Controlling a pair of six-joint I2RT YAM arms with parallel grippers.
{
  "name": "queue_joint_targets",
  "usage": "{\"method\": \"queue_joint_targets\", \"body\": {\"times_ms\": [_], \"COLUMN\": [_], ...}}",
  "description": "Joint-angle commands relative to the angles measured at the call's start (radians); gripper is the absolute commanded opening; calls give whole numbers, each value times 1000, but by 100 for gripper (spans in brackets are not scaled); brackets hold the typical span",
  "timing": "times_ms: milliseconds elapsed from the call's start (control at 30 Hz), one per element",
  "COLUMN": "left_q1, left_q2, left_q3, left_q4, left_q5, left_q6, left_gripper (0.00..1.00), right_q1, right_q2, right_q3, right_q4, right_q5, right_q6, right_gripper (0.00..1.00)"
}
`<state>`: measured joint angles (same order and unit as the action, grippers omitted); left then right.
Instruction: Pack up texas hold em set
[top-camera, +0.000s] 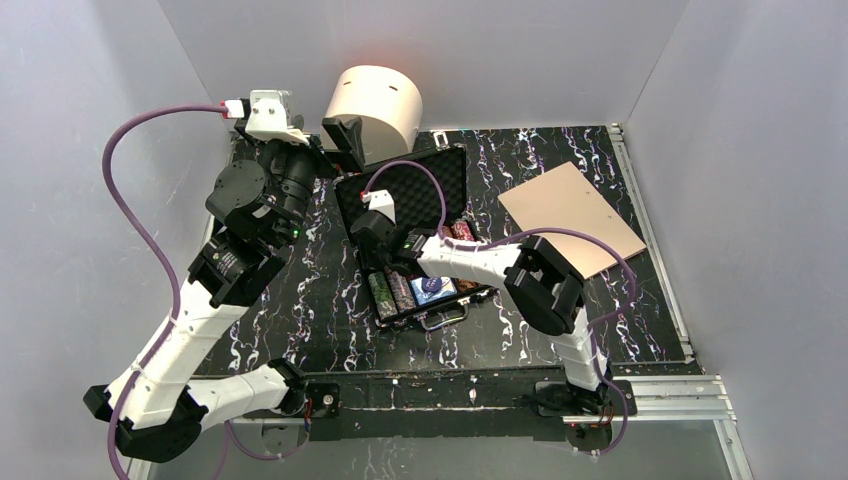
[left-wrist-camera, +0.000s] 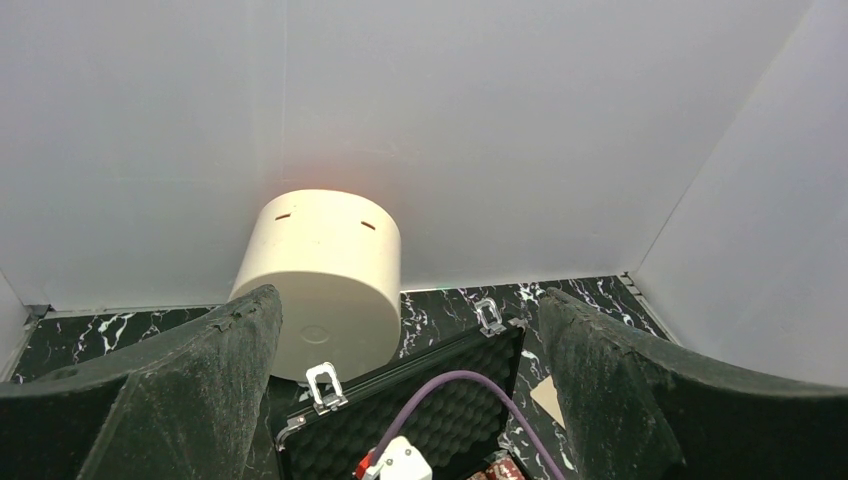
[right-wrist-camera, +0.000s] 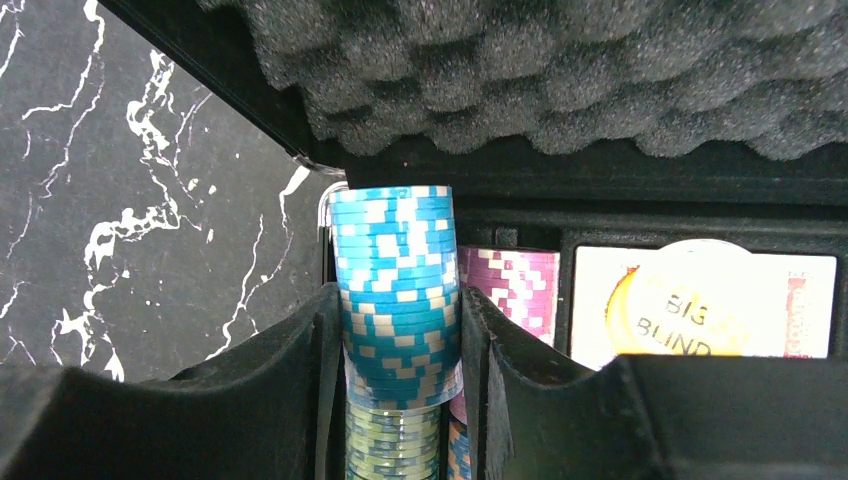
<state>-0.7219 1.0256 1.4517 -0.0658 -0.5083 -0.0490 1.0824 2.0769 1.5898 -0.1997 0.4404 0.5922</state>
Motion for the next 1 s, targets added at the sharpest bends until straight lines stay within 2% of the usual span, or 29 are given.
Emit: {"method": "queue_joint_targets", "body": {"times_ms": [0, 667, 967], "left_q1": [-3, -5, -7], "left_q2": [-22, -24, -27], "left_q3": [-4, -17, -22], "left_q4": [21, 21, 21], "left_q5": [-14, -15, -16], "left_q6": [5, 4, 6], "left_gripper": [98, 98, 98], "right_q1": [6, 6, 5], "right_q2": [-9, 53, 69], "right_q3": [61, 135, 172], "right_q4": [18, -97, -193], "right_q5": [-4, -11, -16], "right_q6": [25, 69, 94], "right_gripper": [40, 49, 46]}}
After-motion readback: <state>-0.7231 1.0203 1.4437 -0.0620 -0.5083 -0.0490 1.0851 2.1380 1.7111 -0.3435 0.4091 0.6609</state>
